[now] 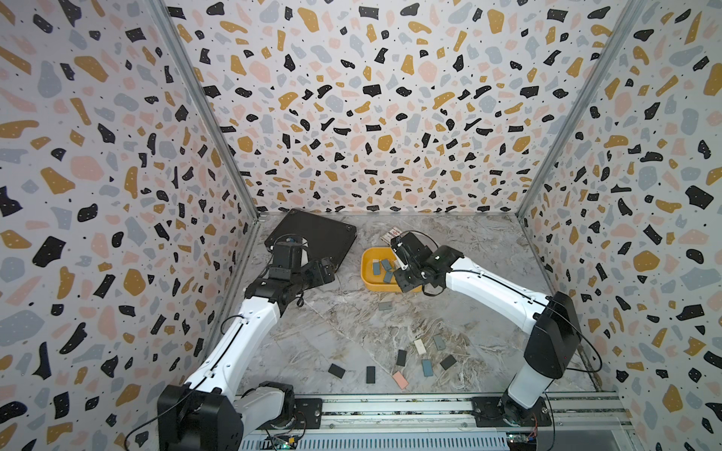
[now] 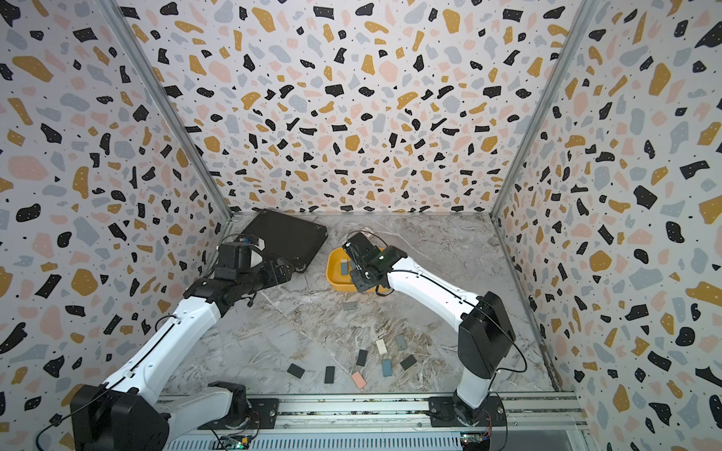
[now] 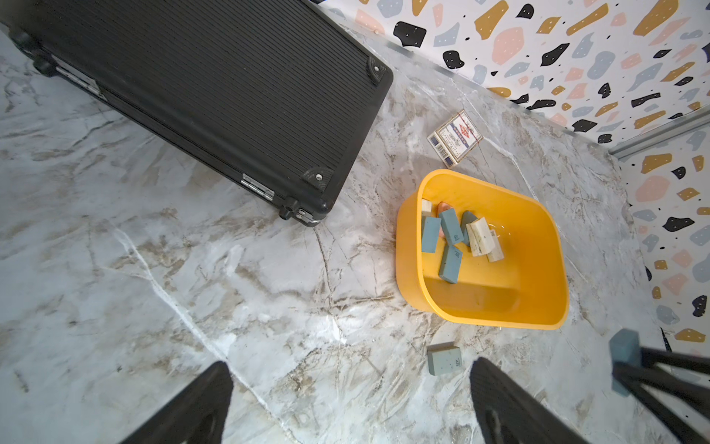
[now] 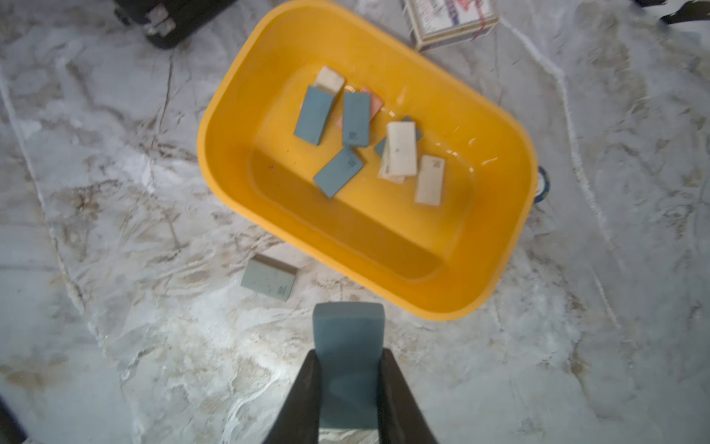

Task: Put the eraser in the storage box
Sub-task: Place the eraser in the storage box.

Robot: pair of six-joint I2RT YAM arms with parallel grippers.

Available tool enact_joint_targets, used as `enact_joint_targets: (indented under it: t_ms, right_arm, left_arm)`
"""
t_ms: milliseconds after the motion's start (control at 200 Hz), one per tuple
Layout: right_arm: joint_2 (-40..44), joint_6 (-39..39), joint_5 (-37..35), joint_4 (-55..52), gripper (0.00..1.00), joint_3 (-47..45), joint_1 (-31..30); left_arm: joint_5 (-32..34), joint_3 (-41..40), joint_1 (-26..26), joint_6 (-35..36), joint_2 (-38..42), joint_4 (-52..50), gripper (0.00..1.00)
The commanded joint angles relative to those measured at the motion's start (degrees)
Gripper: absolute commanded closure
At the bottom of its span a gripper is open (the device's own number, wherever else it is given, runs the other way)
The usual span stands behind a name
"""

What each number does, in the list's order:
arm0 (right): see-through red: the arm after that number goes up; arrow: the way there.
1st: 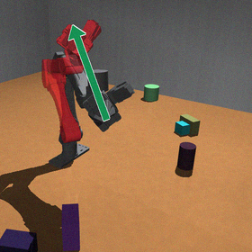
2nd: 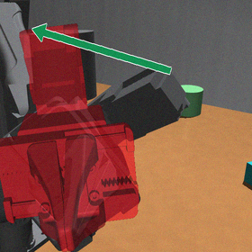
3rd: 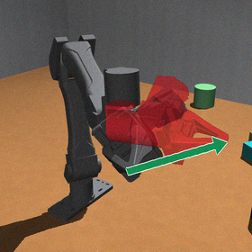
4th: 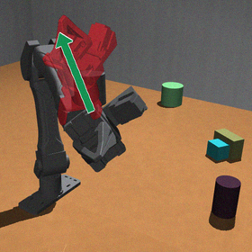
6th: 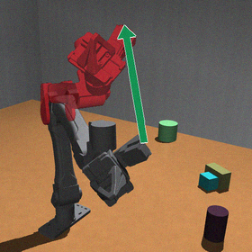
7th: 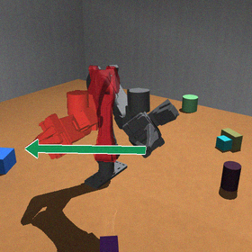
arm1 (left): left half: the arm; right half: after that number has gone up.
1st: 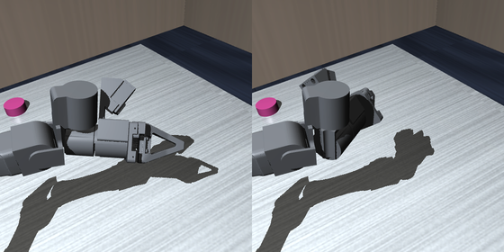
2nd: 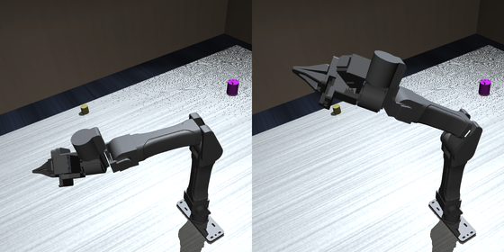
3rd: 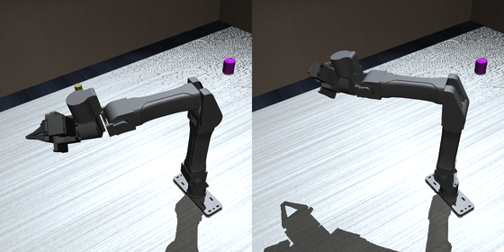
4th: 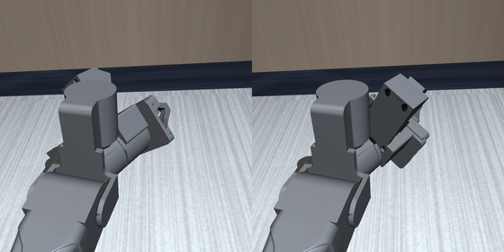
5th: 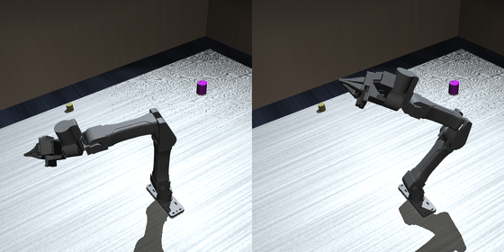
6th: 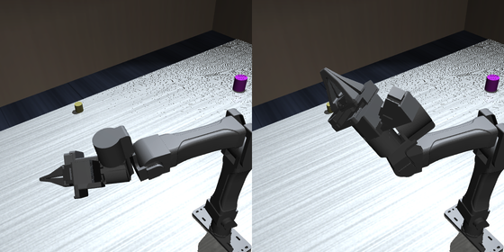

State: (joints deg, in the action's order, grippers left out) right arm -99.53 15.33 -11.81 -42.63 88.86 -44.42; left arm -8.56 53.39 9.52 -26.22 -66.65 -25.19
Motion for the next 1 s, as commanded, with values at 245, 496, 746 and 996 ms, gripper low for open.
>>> enact_joint_targets:
  t_ms: [245, 496, 746, 996]
  right_arm:
    - [-12.0, -4.2, 3.5, -1.2, 0.85, 12.3, 7.6]
    - [-19.6, -4.7, 5.8, -1.2, 0.85, 18.6, 9.6]
    - [-22.5, -3.7, 10.5, -0.3, 0.85, 21.3, 9.6]
    - [-25.9, -3.8, 11.8, -1.6, 0.84, 26.5, 9.2]
  left_arm:
    - [-0.7, 2.2, -0.2, 0.3, -3.0, 2.4, 0.03]
    - [-0.9, 3.6, -0.2, 0.4, -5.3, 2.7, 0.03]
    - [-1.3, 4.3, -0.2, 0.3, -7.8, 3.4, 0.03]
    - [-2.0, 4.5, -0.3, 0.1, -9.0, 4.0, 0.03]
